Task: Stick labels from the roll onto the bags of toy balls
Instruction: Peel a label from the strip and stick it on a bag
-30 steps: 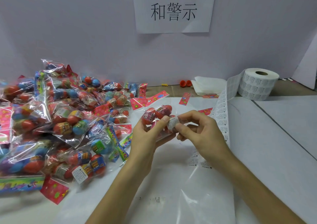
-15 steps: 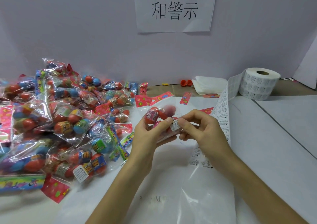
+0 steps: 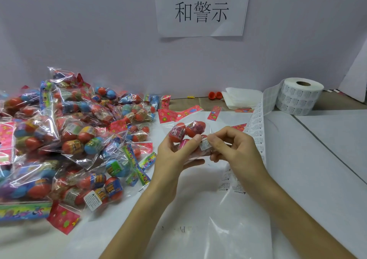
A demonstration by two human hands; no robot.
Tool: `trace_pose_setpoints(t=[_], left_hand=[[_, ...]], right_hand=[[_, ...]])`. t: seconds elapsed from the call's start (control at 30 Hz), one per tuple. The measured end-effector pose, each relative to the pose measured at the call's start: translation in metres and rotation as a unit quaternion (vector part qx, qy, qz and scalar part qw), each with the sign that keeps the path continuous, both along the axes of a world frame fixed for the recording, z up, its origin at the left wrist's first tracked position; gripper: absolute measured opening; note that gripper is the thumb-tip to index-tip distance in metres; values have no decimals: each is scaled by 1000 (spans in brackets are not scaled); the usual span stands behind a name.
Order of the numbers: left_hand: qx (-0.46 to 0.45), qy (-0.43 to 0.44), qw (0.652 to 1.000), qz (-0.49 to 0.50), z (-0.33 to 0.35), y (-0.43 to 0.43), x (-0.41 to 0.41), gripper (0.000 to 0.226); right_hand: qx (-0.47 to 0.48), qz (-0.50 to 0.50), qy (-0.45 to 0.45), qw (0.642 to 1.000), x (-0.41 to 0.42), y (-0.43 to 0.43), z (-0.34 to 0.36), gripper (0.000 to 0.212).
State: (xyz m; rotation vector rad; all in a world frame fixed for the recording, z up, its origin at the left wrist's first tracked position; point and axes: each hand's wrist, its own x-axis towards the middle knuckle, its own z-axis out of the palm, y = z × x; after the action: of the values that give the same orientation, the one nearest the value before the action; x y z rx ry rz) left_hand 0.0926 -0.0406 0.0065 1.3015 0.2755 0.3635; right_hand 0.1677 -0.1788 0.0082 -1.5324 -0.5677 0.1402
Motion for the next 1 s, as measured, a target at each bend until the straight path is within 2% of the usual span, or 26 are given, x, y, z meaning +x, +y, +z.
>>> trace_pose_setpoints(t=[0.1,0.27,0.4,0.53,0.63,0.77,0.87,1.0], left_hand=[[11,-3,1000,-8,0,0,-1,61],[3,-8,1000,14,-3,4,1,49],[15,-7,1000,23,-4,6,1,50],[27,-5,999,23,-6,6,2,45],[21,-14,999,19,-5,7,2,52],[15,-33,999,4,-6,4,2,55],[14,-42,999,2,-6,3,2,55],[36,-32,999,18,-6,5,2,49]], right_hand=[[23,-21,3,1000,0,0,-1,16],[26,-13,27,999,0,0,3,18],[1,-11,46,999,-2,1,4,39],[-12,-6,16,1000,-2,1,2,24],[1,4,13,1000,-2,1,2,29],[12,10,14,1000,-2,1,2,12],[11,19,17,1000,-2,-1,3,6],[7,28,23,999,-3,-2,5,20]])
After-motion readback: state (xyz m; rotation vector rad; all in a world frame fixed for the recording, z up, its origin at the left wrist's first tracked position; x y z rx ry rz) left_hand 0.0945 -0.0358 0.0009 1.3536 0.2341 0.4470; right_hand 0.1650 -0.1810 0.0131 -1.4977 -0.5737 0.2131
